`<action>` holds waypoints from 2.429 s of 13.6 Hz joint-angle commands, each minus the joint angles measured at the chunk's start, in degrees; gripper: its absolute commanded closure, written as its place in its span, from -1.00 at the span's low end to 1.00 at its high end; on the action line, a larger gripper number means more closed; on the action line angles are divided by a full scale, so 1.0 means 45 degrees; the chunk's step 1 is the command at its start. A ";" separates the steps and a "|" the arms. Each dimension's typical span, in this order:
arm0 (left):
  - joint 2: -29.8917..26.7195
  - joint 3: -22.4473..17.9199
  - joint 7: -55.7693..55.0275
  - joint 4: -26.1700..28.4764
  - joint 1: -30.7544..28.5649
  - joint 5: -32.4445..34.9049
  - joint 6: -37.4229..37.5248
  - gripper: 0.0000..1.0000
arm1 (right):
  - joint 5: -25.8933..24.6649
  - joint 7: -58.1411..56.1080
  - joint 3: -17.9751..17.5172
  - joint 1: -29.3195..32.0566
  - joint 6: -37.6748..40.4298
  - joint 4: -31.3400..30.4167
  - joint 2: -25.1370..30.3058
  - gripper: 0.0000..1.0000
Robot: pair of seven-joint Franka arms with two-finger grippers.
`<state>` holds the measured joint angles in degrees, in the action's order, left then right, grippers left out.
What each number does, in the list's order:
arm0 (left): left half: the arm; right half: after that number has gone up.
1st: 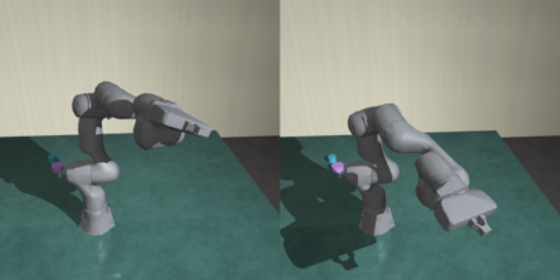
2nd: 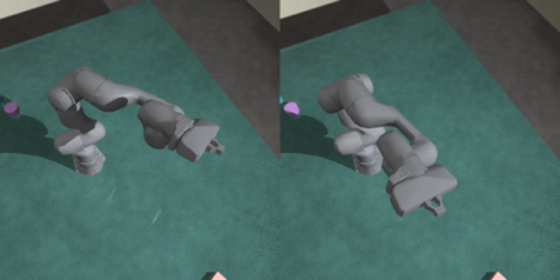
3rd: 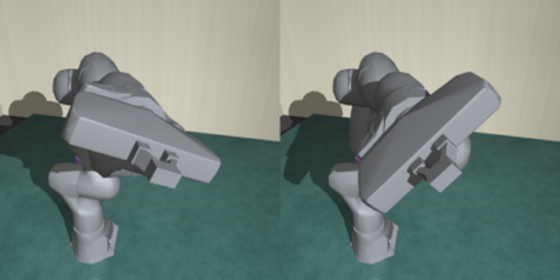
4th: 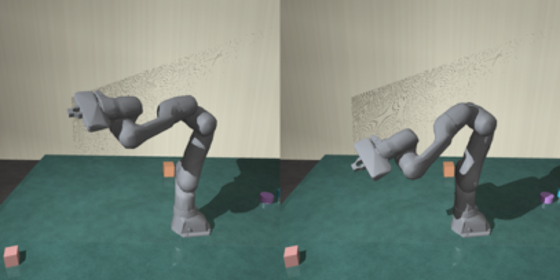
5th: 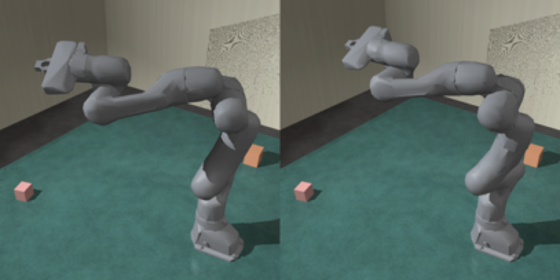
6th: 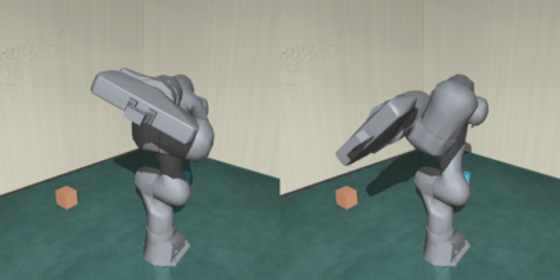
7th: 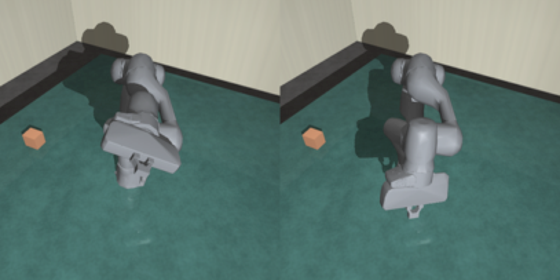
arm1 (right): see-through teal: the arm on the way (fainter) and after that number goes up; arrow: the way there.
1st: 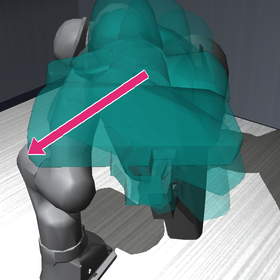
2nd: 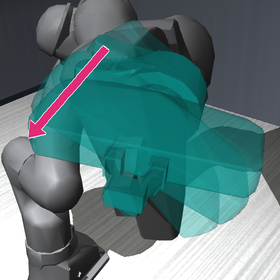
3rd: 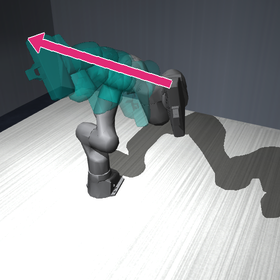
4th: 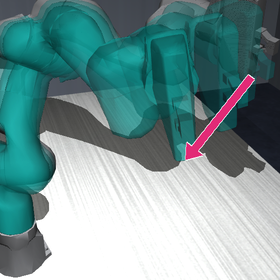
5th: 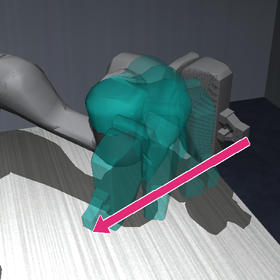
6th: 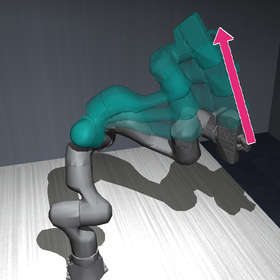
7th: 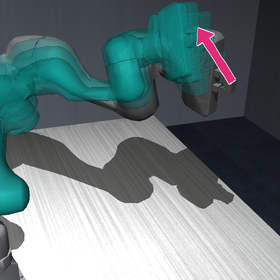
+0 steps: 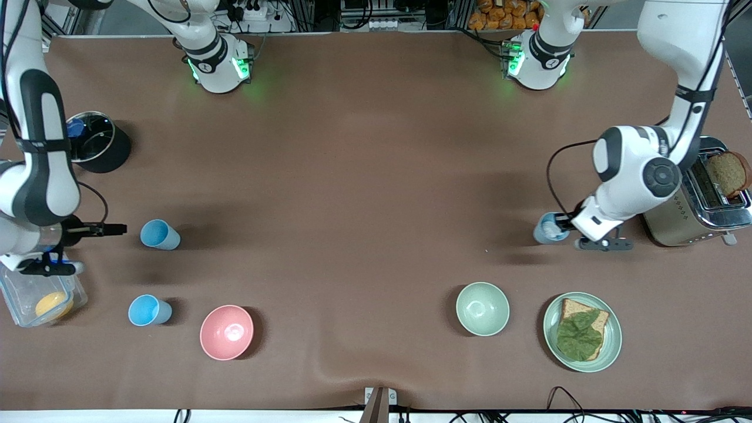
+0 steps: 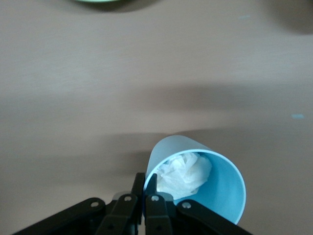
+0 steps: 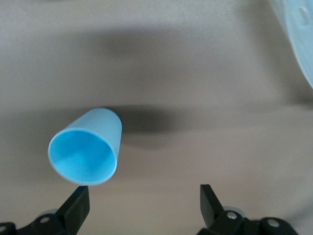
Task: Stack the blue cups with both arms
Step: 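Lift the cup with the left gripper while the right gripper grasps the blue cup, then place the cup mid-table with the left gripper while the right gripper lifts cup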
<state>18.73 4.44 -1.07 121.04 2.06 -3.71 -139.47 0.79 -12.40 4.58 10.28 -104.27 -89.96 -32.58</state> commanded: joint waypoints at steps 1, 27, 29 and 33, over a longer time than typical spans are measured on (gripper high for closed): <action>-0.0452 0.1526 -0.1668 -0.0139 0.0010 -0.0309 0.0133 1.00 | 0.0720 -0.0077 -0.0158 0.0119 -0.0617 -0.0457 -0.0142 -1.00; 0.1839 0.3428 -1.5719 -0.4613 0.5167 0.2641 0.1202 -1.00 | 0.3708 0.0020 -0.0431 -0.0659 0.1000 -0.1534 0.1361 1.00; 0.0590 0.3427 -1.5584 -0.4613 0.4409 0.2679 0.2217 -1.00 | 0.3789 0.1069 -0.0450 -0.1284 0.1489 -0.1358 0.1536 1.00; -0.1347 0.3427 -1.4631 -0.4652 0.2983 0.2679 0.3567 -1.00 | 0.3847 0.4620 -0.0451 -0.3488 0.1940 -0.1144 0.2045 1.00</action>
<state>16.78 19.61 -68.84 98.28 18.13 6.87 -125.70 17.09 1.07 2.07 -0.89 -96.88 -95.22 -25.28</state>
